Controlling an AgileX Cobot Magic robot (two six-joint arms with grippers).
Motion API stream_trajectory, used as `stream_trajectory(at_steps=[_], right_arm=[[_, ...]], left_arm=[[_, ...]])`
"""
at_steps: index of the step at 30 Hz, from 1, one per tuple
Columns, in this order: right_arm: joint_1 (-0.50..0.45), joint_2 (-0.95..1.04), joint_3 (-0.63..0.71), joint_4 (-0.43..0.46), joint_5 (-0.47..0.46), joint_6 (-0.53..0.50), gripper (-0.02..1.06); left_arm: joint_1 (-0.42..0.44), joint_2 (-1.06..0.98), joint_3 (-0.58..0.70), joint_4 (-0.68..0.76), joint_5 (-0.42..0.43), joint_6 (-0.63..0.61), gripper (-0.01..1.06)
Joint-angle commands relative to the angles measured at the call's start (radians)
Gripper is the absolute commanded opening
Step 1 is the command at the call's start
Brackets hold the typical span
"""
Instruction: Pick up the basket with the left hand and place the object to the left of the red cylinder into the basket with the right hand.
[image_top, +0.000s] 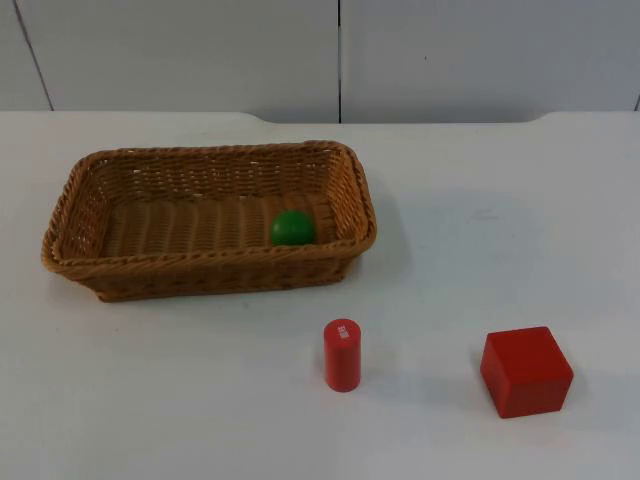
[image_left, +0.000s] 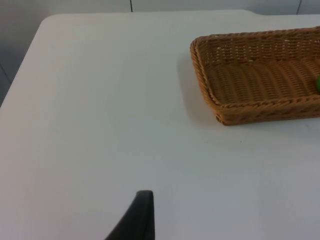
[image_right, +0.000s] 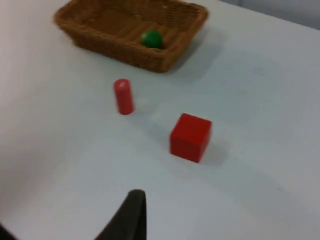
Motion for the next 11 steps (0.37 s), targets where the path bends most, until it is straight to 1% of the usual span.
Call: stream_trajectory(at_steps=[1,3,5,6,7,8,10,11], right_arm=[[-0.122,-0.002,0.001,0.003,-0.014,-0.003,1.05],[-0.243,-0.002,0.001,0.003,-0.014,-0.003,1.05],[-0.33,-0.002,0.001,0.003,-0.014,-0.003,1.05],[-0.33,-0.002,0.001,0.003,-0.014,-0.003,1.05],[-0.35,-0.002,0.001,0.003,-0.014,-0.003,1.05],[-0.404,-0.002,0.001,0.003,-0.014,-0.003,1.05],[-0.451,-0.002,0.001,0.003,-0.014,-0.003,1.05],[-0.451,-0.002,0.001,0.003,-0.014,-0.003,1.05]], left_arm=[[-0.008,-0.003,0.004,0.002,-0.001,-0.009,1.05],[-0.008,-0.003,0.004,0.002,-0.001,-0.009,1.05],[-0.008,-0.003,0.004,0.002,-0.001,-0.009,1.05],[-0.008,-0.003,0.004,0.002,-0.001,-0.009,1.05],[-0.008,-0.003,0.004,0.002,-0.001,-0.009,1.05],[-0.008,-0.003,0.004,0.002,-0.001,-0.009,1.05],[-0.008,-0.003,0.004,0.002,-0.001,-0.009,1.05],[-0.008,-0.003,0.004,0.002,-0.001,-0.009,1.05]])
